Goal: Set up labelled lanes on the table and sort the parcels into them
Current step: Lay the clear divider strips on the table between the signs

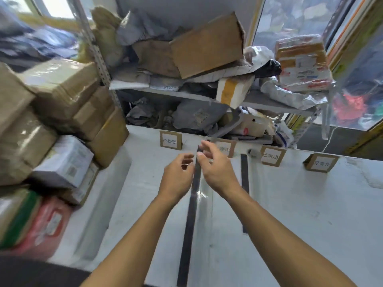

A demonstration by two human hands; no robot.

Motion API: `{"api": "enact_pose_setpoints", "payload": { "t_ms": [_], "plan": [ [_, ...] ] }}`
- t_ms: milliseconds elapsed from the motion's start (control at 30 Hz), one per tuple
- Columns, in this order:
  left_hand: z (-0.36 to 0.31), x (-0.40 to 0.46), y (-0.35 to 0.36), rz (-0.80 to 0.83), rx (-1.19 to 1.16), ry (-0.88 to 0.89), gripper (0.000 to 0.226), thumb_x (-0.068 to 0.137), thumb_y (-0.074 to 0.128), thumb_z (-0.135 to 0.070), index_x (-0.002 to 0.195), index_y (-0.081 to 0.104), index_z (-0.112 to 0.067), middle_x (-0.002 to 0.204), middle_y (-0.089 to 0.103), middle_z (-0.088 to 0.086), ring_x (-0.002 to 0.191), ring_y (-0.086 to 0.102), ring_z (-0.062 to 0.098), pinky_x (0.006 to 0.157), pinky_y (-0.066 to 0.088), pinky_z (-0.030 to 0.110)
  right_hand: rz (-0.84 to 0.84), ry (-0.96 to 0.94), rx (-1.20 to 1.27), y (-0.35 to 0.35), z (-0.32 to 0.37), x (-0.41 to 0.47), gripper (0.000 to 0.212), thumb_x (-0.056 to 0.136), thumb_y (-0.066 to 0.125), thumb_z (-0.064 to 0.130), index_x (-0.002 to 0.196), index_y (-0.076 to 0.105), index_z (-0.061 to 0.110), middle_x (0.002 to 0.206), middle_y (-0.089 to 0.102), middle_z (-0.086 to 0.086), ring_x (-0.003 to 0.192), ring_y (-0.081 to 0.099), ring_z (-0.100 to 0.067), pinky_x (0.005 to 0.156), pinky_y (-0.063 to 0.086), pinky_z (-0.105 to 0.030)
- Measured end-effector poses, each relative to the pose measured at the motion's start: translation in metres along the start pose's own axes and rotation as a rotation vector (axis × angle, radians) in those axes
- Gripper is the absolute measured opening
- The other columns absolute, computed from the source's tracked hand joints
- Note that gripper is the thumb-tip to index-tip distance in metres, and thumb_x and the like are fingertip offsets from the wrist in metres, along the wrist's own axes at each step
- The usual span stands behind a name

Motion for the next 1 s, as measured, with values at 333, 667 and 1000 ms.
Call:
{"api": "enact_pose_setpoints", "payload": {
  "t_ms": [333,667,1000],
  "plan": [
    [0.139,-0.040,-0.164,-0.156,0.410,-0.152,0.055,0.098,0.052,-0.029,0.149,0.034,-0.019,0.156,0.033,0.002,0.143,0.026,0.023,0.110,0.032,0.038,0.281,0.275,-0.018,0.202,0.019,-0.046,0.047,0.100,0.052,0.032,0.146,0.044,0.022,0.139,0.058,-0.001,0.112,0.058,-0.013,0.088,0.048,-0.027],
    [0.206,-0.057,-0.183,0.079,0.238,-0.410,0.056,0.104,0.031,-0.016,0.157,0.018,-0.029,0.142,0.051,0.013,0.113,0.056,0.027,0.088,0.047,0.033,0.511,0.382,-0.095,0.284,0.010,-0.072,0.067,0.099,0.043,0.049,0.158,0.023,0.026,0.153,0.046,-0.004,0.134,0.050,-0.022,0.110,0.039,-0.036],
    [0.171,-0.055,-0.222,-0.075,0.298,-0.289,0.052,0.102,0.040,-0.012,0.152,0.035,-0.023,0.146,0.051,0.012,0.128,0.052,0.033,0.098,0.047,0.041,0.529,0.428,0.020,0.299,0.010,-0.073,0.071,0.097,0.041,0.058,0.159,0.019,0.030,0.160,0.037,-0.001,0.140,0.045,-0.026,0.115,0.036,-0.048]
  ]
}}
Point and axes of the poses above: each hand's wrist, its own x-axis towards the middle knuckle, its own y-axis out of the palm, z = x × y, the point moved 5 cm from there along x, towards the middle knuckle
